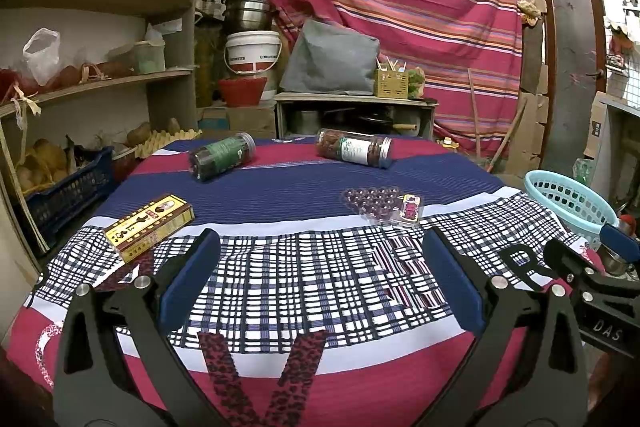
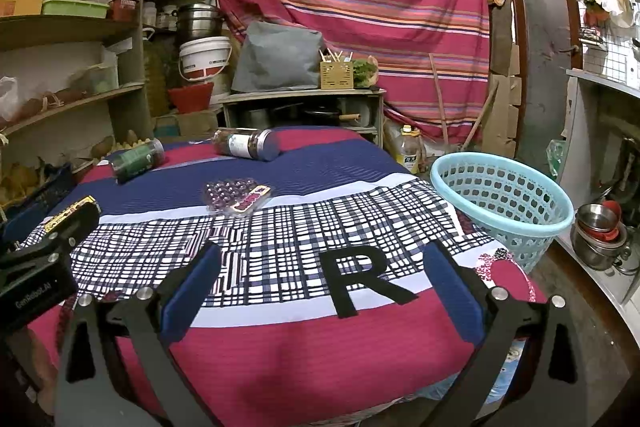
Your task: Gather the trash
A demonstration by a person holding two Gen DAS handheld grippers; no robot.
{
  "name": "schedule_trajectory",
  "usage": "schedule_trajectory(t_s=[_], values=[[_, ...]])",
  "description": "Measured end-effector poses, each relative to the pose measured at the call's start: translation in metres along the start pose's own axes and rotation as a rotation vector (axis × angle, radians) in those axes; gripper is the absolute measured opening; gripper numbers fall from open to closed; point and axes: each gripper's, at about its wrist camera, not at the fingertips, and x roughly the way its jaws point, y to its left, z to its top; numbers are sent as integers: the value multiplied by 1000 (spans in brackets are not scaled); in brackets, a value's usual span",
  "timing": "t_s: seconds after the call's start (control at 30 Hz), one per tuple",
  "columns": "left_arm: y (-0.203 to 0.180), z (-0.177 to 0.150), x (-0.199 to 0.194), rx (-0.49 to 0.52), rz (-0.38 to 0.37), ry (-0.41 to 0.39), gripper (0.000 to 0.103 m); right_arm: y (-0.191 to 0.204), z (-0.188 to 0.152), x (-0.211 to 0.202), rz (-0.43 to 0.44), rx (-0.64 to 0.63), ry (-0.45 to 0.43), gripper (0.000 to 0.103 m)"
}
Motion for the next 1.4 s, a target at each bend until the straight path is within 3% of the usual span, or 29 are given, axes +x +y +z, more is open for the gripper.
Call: schedule_trajectory(t_s=[1.4], values=[[-2,1,-8,3,25,-28,98,8,1,-1,4,-10,-12,98]])
